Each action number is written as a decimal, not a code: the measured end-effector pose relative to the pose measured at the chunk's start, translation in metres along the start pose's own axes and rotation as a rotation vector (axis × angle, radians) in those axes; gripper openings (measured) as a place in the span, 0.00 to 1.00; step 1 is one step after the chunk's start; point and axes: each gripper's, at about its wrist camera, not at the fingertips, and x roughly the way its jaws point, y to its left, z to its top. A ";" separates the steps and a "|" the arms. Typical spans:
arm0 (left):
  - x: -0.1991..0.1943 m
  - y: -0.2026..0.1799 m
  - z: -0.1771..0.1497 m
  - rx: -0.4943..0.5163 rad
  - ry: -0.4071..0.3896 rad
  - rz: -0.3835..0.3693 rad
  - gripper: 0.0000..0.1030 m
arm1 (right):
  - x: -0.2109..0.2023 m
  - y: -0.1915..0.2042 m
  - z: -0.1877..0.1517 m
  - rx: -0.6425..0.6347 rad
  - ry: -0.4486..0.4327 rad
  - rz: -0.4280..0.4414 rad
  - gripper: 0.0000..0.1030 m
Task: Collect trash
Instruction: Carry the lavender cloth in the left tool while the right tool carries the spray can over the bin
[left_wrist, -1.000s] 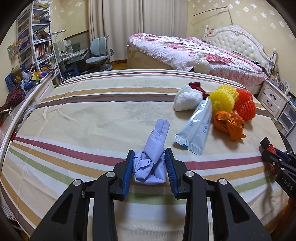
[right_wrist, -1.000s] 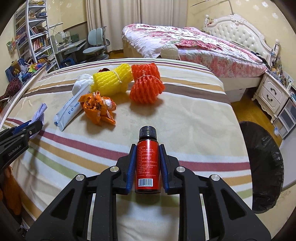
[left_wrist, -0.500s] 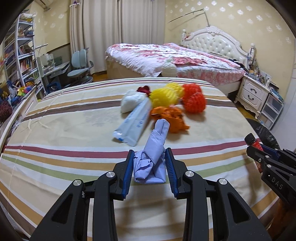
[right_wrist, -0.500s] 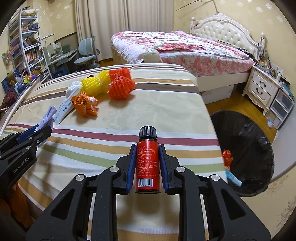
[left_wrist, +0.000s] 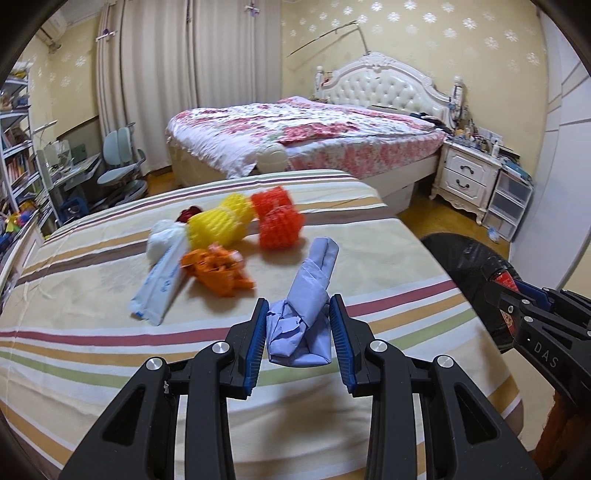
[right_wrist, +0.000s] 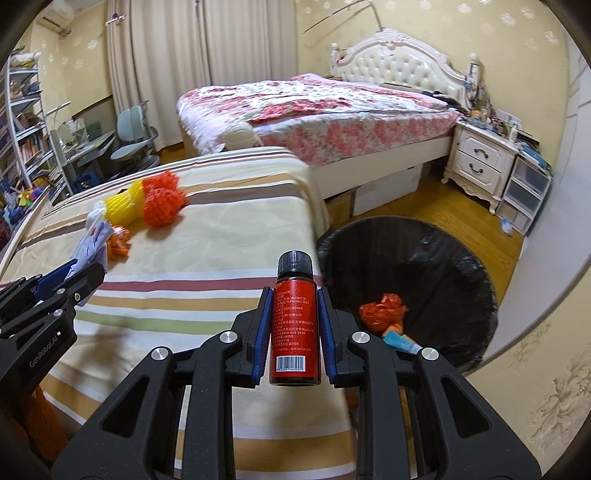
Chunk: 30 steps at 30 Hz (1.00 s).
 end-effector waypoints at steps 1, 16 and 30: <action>0.001 -0.006 0.002 0.008 -0.003 -0.009 0.34 | 0.000 -0.006 0.001 0.008 -0.005 -0.014 0.23; 0.038 -0.094 0.036 0.110 -0.030 -0.114 0.34 | 0.013 -0.083 0.013 0.112 -0.037 -0.126 0.23; 0.082 -0.139 0.057 0.164 -0.004 -0.113 0.34 | 0.042 -0.119 0.024 0.144 -0.023 -0.161 0.23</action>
